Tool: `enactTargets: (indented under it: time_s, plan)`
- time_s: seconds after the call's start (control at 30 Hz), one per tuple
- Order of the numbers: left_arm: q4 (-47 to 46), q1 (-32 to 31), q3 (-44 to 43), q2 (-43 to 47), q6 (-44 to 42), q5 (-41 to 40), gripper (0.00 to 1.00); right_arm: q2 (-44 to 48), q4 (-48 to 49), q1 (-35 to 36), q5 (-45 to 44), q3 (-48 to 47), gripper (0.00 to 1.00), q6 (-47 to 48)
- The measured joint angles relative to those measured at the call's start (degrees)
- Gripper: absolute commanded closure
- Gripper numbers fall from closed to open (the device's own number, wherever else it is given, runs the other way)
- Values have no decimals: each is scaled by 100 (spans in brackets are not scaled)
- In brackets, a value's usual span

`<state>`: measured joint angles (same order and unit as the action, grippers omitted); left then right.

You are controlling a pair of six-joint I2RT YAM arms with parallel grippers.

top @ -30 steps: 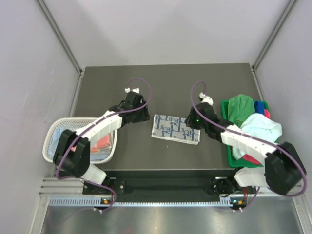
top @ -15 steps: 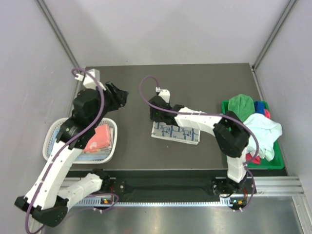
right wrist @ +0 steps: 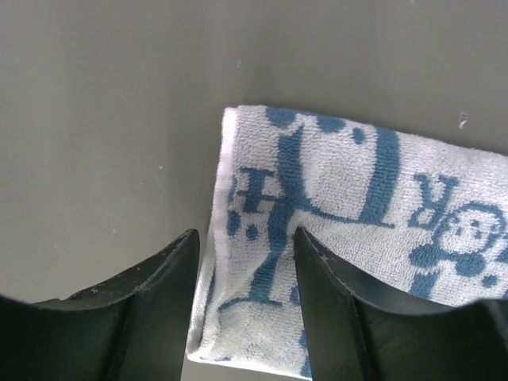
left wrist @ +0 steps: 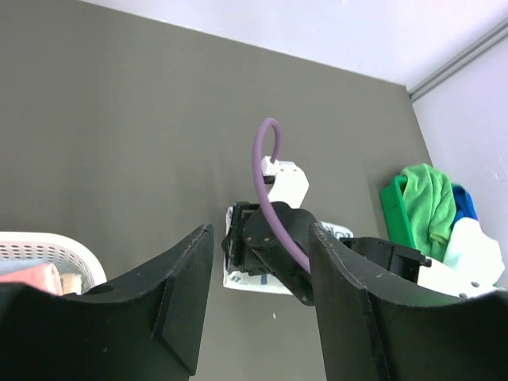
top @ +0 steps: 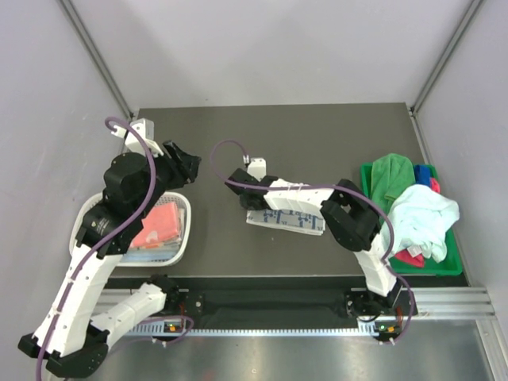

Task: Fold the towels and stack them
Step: Neatly place the folded towel into the bin

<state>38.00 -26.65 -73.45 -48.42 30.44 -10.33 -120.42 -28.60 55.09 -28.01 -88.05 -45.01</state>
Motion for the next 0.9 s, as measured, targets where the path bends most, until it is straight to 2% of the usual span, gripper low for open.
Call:
enactTargets:
  time_s: [0.37, 0.47, 0.67, 0.77, 0.8, 0.9]
  plan:
    - [31, 0, 0, -22, -140, 72, 44, -273, -254, 238, -348, -271, 45, 42]
    - [31, 0, 0, -22, -166, 70, 44, -251, -114, 293, -476, -138, 49, 114]
    - [37, 0, -7, -7, -168, 63, 44, -55, 232, 365, -564, 271, 67, 326]
    - [111, -2, -146, -9, -190, 44, 44, 63, 409, 380, -590, 498, 80, 479]
    - [125, 0, -210, -9, -197, 39, 44, 83, 431, 378, -588, 538, 87, 518]
    - [136, 0, -437, -4, -221, 17, 44, 157, 540, 378, -568, 660, 96, 667]
